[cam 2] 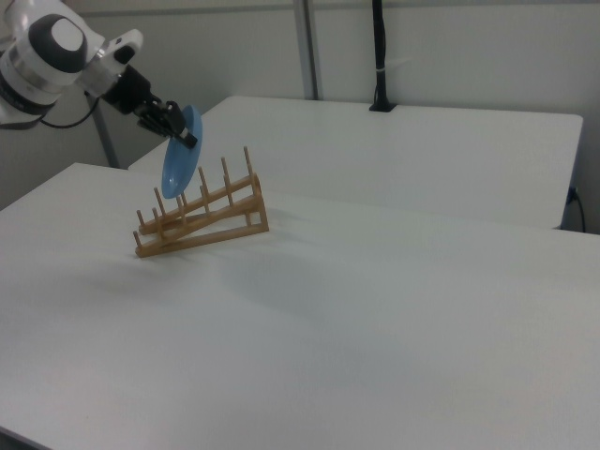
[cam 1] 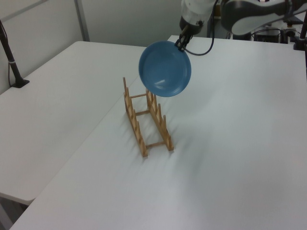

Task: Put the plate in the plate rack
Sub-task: 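Lift the plate by its rim and tilt it upright, then carry the upright plate over the wooden rack and lower it between pegs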

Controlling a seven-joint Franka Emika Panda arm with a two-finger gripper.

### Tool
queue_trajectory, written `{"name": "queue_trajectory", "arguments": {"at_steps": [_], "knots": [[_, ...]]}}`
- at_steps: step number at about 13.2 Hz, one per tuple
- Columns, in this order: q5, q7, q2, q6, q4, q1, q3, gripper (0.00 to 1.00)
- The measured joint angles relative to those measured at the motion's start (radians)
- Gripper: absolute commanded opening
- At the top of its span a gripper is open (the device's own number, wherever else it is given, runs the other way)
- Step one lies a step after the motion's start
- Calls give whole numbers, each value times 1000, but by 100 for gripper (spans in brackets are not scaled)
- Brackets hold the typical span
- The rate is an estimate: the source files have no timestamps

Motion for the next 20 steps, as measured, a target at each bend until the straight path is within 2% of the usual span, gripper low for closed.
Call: {"name": "queue_trajectory", "arguments": {"at_steps": [7, 14, 18, 19, 20], "knots": [[-314, 324, 65, 0, 4, 101, 1, 0], [-396, 393, 132, 12, 20, 131, 1, 0], [-473, 445, 177, 13, 20, 144, 1, 0], [-491, 461, 191, 14, 20, 146, 1, 3], [-504, 474, 204, 15, 21, 148, 1, 13]]}}
